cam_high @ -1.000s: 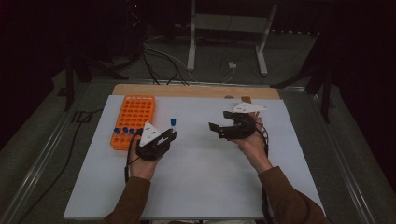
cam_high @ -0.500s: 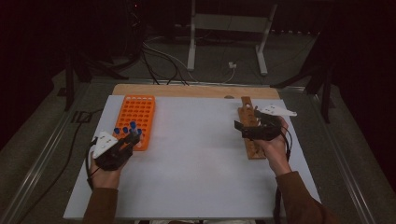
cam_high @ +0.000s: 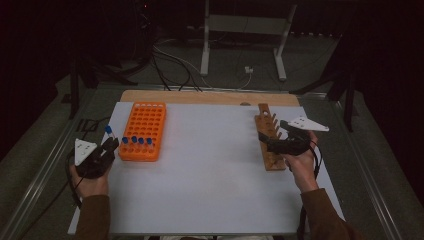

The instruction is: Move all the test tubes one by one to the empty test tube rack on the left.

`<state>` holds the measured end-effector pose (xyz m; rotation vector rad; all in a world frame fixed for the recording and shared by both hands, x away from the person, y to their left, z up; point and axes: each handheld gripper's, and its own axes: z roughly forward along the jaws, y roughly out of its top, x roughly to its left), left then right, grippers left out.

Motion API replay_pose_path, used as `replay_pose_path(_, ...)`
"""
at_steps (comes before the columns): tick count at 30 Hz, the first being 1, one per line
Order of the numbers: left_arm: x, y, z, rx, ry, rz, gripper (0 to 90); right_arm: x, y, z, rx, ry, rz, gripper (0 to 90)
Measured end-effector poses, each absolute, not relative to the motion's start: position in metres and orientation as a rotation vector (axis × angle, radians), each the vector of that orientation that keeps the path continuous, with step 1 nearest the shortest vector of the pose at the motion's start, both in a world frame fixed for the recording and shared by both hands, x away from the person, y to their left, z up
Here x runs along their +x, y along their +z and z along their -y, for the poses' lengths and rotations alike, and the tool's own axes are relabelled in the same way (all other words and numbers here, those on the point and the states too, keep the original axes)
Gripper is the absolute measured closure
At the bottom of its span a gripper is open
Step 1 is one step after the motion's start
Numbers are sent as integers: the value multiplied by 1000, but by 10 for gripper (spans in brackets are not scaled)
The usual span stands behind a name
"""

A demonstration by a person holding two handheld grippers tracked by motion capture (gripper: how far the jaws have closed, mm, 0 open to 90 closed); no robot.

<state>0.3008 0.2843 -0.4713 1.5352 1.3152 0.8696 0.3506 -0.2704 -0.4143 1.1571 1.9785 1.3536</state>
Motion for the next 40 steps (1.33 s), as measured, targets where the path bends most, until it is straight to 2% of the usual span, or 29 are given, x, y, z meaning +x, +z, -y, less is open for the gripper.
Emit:
replay_pose_path(4, 312, -483, -284, 1568, 825, -1335, 782, 348, -415, 275, 1156, 1356, -1971, 28)
replay_pose_path(8, 312, -499, -278, 1701, 810, -1349, 782, 344, -418, 281, 1162, 1367, -1960, 28)
replay_pose_path(13, 311, -503, -277, 1735, 803, -1359, 786, 336, -426, 285, 1168, 1348, -1967, 28)
replay_pose_path(16, 309, -502, -281, 1703, 756, -1373, 770, 331, -430, 287, 1172, 1339, -1975, 28)
replay_pose_path(18, 305, -502, -283, 1667, 735, -1400, 609, 325, -434, 287, 1170, 1343, -1974, 28)
replay_pose_path(19, 301, -501, -284, 1654, 723, -1401, 561, 322, -436, 288, 1168, 1341, -1974, 28)
replay_pose_path(28, 264, -478, -268, 1566, 724, -1249, 272, 291, -456, 292, 1132, 1384, -1950, 28)
replay_pose_path(33, 246, -472, -255, 1594, 731, -1177, 13, 280, -458, 297, 1104, 1434, -1925, 28)
replay_pose_path(40, 239, -467, -254, 1559, 727, -1141, 9, 280, -462, 301, 1118, 1461, -1905, 22)
